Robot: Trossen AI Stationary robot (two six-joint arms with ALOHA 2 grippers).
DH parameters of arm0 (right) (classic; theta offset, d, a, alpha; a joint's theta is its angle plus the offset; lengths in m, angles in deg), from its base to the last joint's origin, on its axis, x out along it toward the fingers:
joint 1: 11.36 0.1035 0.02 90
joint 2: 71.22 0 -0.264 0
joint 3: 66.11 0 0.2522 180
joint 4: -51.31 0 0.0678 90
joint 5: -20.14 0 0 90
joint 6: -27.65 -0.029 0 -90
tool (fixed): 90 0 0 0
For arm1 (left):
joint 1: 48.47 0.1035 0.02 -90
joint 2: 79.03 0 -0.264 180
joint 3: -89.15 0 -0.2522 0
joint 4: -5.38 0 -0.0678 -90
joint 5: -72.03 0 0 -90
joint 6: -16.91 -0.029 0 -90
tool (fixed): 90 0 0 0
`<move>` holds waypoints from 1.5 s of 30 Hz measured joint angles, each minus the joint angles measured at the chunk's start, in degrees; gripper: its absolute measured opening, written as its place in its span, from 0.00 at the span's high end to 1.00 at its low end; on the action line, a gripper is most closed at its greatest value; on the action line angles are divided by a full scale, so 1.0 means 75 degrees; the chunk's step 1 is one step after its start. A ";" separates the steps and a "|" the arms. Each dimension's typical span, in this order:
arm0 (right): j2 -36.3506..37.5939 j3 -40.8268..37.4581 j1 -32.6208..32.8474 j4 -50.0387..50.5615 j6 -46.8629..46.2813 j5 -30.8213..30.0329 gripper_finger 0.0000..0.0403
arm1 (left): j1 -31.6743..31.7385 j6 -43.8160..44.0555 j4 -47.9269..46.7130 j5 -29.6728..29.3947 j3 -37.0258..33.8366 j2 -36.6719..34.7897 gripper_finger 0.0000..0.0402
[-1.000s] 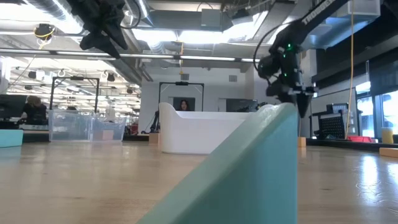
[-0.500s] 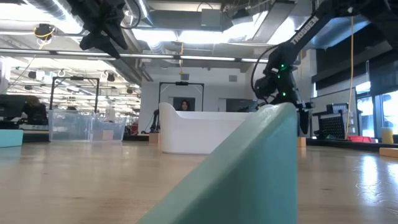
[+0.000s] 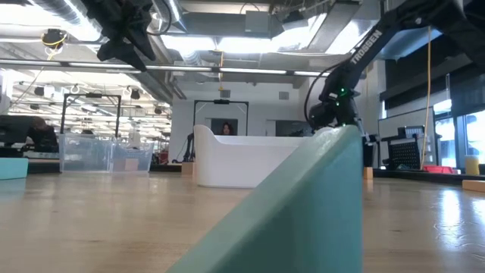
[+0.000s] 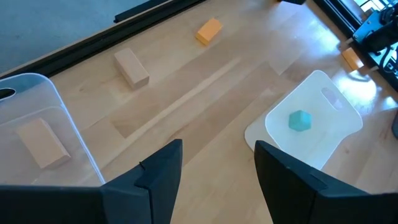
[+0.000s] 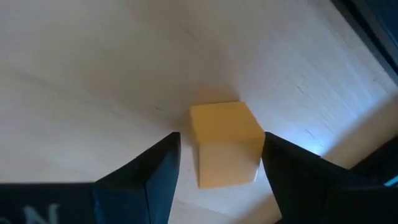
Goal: Sort & place blocks by color
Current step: Put the top right yellow block into the black bin
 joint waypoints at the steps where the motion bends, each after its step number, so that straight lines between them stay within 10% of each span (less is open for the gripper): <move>1: -0.0036 0.0000 0.0000 -0.0002 0.0010 -0.0001 0.45 | 0.0000 0.0001 -0.0002 0.0001 0.0000 0.0000 0.52; 10: -0.0095 0.0010 0.0006 -0.0018 0.0148 0.0202 0.67 | 0.0000 0.0000 -0.0002 0.0000 0.0000 0.0000 0.52; 27: -0.0095 0.1831 0.0770 0.2196 0.0113 0.0199 0.67 | 0.0003 -0.0219 -0.0334 0.0007 0.0000 0.0000 0.52; 45: 0.1202 0.3016 0.4701 0.3748 -0.2525 0.1563 0.67 | 0.0003 -0.1563 -0.1158 0.0195 0.0000 -0.0003 0.52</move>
